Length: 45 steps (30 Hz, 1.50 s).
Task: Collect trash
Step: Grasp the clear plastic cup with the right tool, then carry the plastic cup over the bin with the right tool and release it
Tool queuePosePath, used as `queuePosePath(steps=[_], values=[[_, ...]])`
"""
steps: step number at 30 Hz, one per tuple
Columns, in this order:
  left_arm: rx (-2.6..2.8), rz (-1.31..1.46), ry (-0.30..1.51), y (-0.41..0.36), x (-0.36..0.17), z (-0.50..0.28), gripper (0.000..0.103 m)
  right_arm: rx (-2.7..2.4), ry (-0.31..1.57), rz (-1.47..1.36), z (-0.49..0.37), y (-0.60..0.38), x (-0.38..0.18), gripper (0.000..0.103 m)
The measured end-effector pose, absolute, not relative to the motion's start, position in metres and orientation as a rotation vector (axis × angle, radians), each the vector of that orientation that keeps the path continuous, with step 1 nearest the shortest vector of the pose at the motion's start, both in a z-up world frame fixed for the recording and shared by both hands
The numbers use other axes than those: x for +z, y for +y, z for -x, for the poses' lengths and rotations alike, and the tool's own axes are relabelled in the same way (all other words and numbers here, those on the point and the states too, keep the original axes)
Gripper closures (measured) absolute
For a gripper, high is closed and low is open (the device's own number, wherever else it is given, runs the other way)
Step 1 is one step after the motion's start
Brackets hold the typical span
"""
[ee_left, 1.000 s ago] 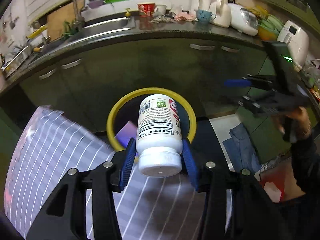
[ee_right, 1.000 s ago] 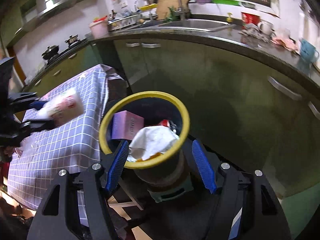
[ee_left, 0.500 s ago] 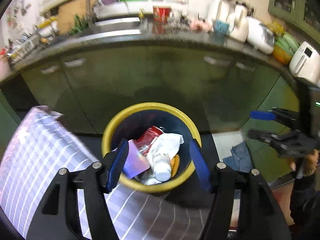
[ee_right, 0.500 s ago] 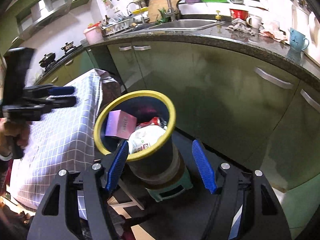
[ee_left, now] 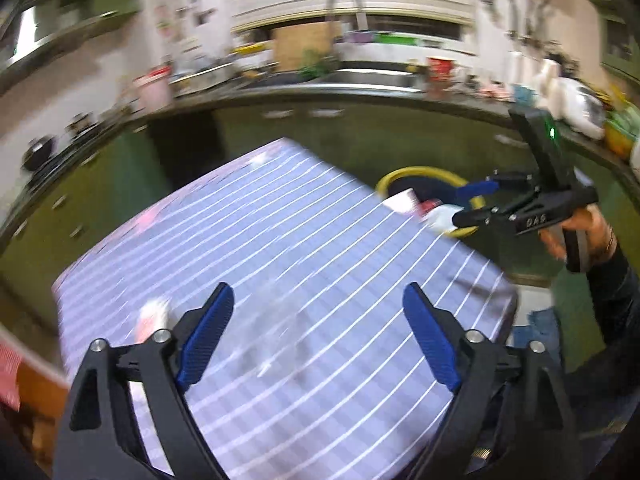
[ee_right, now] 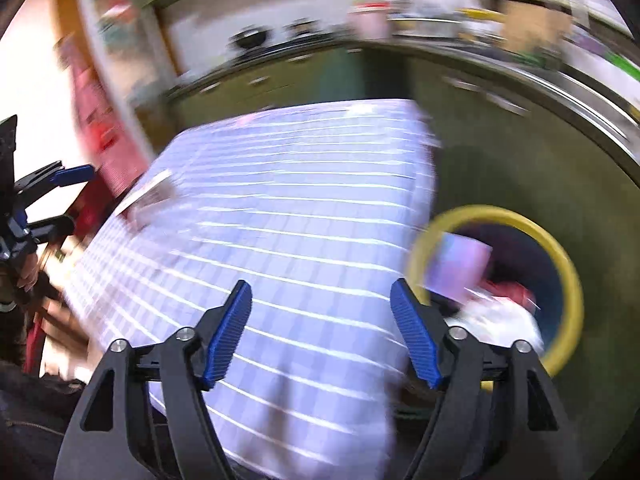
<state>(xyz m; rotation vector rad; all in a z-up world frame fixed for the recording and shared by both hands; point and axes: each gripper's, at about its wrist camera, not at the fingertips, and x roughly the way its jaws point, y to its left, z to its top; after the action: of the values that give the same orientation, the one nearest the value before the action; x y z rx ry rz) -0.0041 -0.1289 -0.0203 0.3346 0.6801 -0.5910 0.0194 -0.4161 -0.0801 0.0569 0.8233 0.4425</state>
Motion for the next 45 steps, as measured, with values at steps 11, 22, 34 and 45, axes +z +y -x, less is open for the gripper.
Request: queuePosePath(steps=[11, 22, 34, 45], values=[[-0.399, -0.226, 0.63, -0.035, -0.035, 0.048, 0.013, 0.782, 0.848, 0.121, -0.067, -0.254, -0.095, 0.012], [-0.396, -0.158, 0.656, -0.013, -0.048, 0.047, 0.013, 0.806, 0.899, 0.113, -0.108, -0.213, -0.109, 0.007], [-0.414, -0.148, 0.685, -0.015, -0.058, 0.043, 0.013, 0.807, 0.936, 0.135, -0.117, -0.202, -0.121, 0.021], [-0.429, -0.147, 0.687, -0.018, -0.06, 0.044, 0.013, 0.779, 0.884, 0.097, -0.105, -0.224, -0.1, 0.021]])
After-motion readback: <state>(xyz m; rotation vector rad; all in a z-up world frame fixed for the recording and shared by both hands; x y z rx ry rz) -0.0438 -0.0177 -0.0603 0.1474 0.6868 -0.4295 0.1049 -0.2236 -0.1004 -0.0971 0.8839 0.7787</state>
